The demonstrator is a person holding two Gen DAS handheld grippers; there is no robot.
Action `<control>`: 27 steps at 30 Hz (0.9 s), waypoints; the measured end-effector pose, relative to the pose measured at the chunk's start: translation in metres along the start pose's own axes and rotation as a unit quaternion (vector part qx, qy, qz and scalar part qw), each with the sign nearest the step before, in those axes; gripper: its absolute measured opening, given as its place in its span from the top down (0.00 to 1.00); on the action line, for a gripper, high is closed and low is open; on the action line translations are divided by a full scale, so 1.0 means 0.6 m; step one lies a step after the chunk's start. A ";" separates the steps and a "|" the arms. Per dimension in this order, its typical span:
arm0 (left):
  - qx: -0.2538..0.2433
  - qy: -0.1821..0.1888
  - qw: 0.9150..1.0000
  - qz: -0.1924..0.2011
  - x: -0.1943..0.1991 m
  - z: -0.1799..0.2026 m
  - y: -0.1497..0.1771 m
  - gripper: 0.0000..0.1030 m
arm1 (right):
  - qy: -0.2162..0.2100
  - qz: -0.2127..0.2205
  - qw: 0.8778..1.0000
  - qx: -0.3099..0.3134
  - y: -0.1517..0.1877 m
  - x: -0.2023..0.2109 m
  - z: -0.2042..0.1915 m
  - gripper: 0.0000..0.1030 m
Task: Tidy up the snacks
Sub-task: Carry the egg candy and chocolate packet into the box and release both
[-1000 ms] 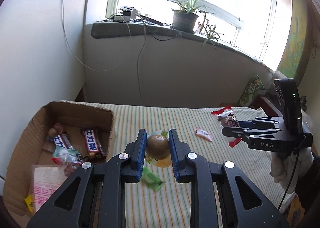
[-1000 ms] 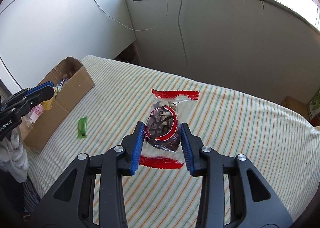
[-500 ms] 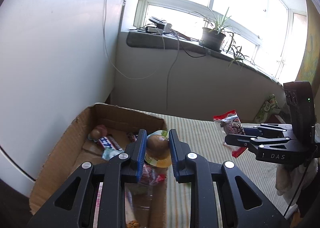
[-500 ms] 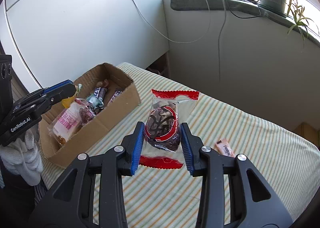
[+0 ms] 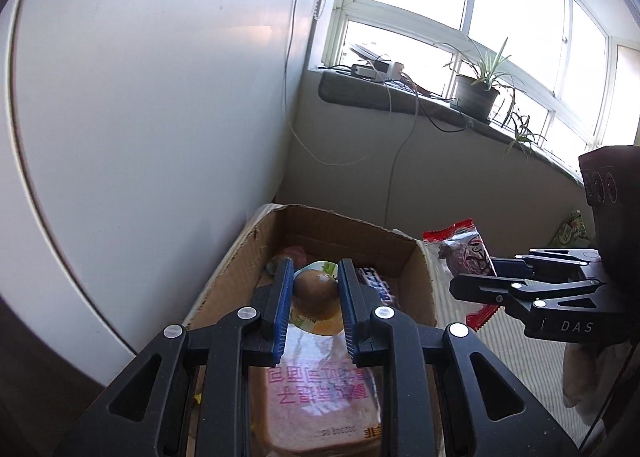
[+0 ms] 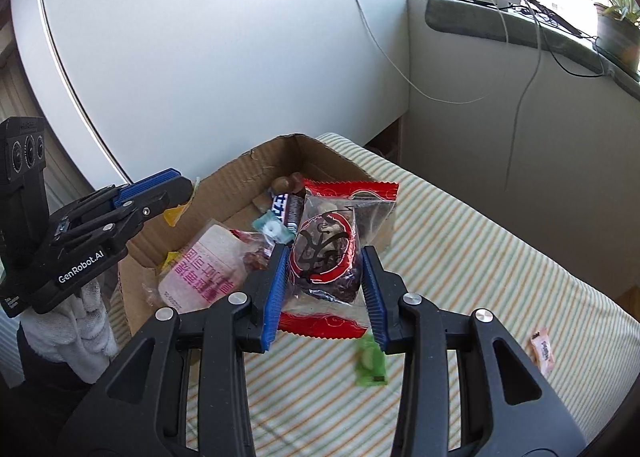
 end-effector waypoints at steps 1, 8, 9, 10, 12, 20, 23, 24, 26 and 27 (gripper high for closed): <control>0.001 -0.004 1.000 0.001 0.000 -0.006 0.001 0.79 | -0.004 -0.003 1.000 0.002 0.000 -0.006 -0.007 0.63; 0.009 -0.013 1.000 0.002 0.004 -0.030 0.003 0.79 | -0.020 -0.021 0.999 0.024 0.006 -0.045 -0.052 0.63; 0.010 -0.014 1.000 0.002 0.005 -0.031 0.003 0.79 | -0.022 -0.024 0.999 0.026 0.007 -0.050 -0.056 0.63; 0.010 -0.014 1.000 0.002 0.005 -0.032 0.003 0.79 | -0.023 -0.026 0.999 0.028 0.008 -0.053 -0.060 0.63; 0.010 -0.014 1.000 0.002 0.007 -0.031 0.002 0.78 | -0.024 -0.029 0.999 0.033 0.010 -0.056 -0.065 0.63; 0.011 -0.016 1.000 0.006 0.012 -0.026 -0.001 0.63 | -0.020 -0.027 0.998 0.051 0.015 -0.062 -0.082 0.51; 0.012 -0.016 1.000 0.008 0.013 -0.026 -0.001 0.59 | -0.012 -0.020 0.998 0.053 0.012 -0.056 -0.079 0.41; 0.013 -0.016 1.000 0.008 0.012 -0.027 -0.002 0.59 | -0.010 -0.018 0.998 0.053 0.012 -0.055 -0.077 0.40; 0.014 -0.015 1.000 0.008 0.011 -0.026 -0.003 0.59 | -0.007 -0.017 0.999 0.051 0.010 -0.050 -0.071 0.40; 0.013 -0.014 1.000 0.009 0.011 -0.024 -0.004 0.59 | -0.006 -0.015 0.999 0.049 0.010 -0.047 -0.068 0.40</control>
Point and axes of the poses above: each gripper's, at about its wrist camera, not at the fingertips, and x roughly against the way its jaws point, z to its right, y to its underside, the point moved 3 cm from there along -x, roughly the way its jaws point, and after that the axes turned 10 degrees about -y, right-handed, at the moved point
